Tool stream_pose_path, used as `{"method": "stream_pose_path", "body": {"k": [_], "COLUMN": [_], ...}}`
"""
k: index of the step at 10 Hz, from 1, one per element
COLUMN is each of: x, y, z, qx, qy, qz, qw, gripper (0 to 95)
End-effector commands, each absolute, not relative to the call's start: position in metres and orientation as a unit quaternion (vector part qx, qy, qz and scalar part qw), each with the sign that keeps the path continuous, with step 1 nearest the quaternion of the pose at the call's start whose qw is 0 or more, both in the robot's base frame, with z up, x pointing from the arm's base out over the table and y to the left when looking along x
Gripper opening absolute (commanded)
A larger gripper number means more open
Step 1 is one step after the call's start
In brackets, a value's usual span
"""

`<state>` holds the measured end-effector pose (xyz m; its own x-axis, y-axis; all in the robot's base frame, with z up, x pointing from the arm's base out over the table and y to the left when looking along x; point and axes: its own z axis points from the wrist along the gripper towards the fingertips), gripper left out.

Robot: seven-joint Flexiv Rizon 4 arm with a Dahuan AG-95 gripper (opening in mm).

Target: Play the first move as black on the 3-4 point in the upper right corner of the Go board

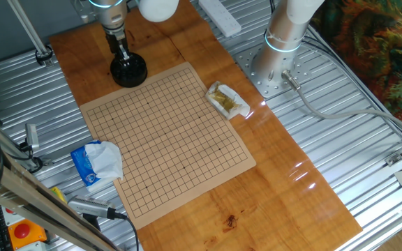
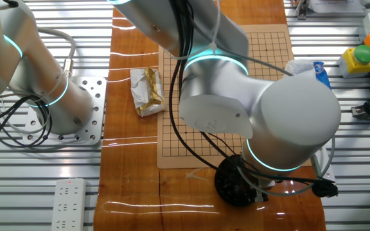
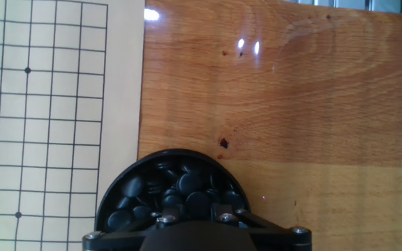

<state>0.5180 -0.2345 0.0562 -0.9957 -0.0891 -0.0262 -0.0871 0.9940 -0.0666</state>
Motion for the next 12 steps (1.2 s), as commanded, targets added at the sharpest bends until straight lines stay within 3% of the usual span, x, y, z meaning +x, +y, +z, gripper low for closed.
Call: {"method": "stream_pose_path", "body": {"k": [1, 12], "x": [0.5176, 0.5201], "y": [-0.2344, -0.2354], "z": [0.0566, 0.0542], "qx": [-0.045, -0.051], "qy": [0.998, 0.998], "qz": [-0.033, -0.033], "qw": [0.015, 0.017], "gripper": [19.0, 19.0]}}
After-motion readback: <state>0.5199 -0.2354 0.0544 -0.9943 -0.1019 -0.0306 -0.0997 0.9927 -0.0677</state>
